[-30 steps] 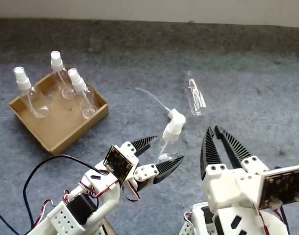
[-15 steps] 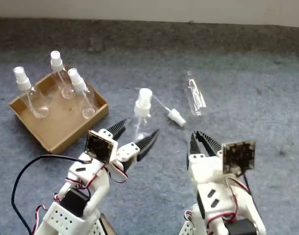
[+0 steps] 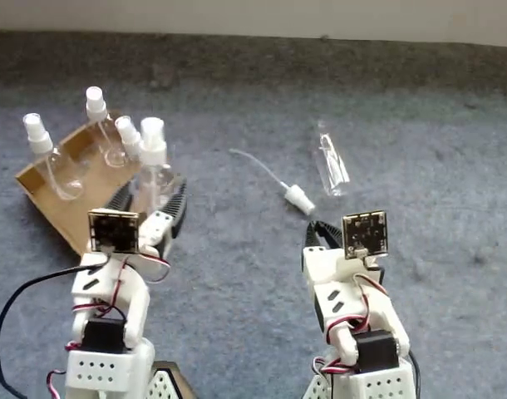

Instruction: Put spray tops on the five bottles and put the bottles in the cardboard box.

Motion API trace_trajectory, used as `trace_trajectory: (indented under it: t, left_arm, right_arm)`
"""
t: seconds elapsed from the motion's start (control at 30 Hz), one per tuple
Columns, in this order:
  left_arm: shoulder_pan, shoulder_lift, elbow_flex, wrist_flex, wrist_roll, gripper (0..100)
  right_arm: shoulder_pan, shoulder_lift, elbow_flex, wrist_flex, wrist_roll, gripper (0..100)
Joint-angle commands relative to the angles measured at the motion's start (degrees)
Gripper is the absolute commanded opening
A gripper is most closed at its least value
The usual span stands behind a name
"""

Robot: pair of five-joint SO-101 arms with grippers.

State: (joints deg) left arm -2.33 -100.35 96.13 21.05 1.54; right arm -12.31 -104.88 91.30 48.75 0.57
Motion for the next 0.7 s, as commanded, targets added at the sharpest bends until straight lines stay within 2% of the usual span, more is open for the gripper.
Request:
trace_trajectory:
  t: [0.0,0.17,0.27,0.43,0.67]
  left_arm:
    - [-8.7,-1.3,0.7,-1.6,-3.3,19]
    - [-15.3,-1.3,1.0,-1.9,-4.3,19]
    - [-17.9,-0.9,1.0,-6.0,-4.3,19]
    - [-18.5,-0.7,1.1,-12.9,-4.4,19]
    - [-18.9,-0.7,-1.4,-13.0,-4.4,19]
  right_arm:
    - [0.3,-0.6,1.7,-2.8,0.2,1.9]
    - [0.2,-0.6,3.2,-2.8,0.2,1.9]
    - [0.2,-0.6,3.2,-2.8,0.2,1.9]
    - [0.2,-0.6,3.3,-2.7,0.2,1.9]
    - [0.2,-0.6,8.3,-2.8,0.2,1.9]
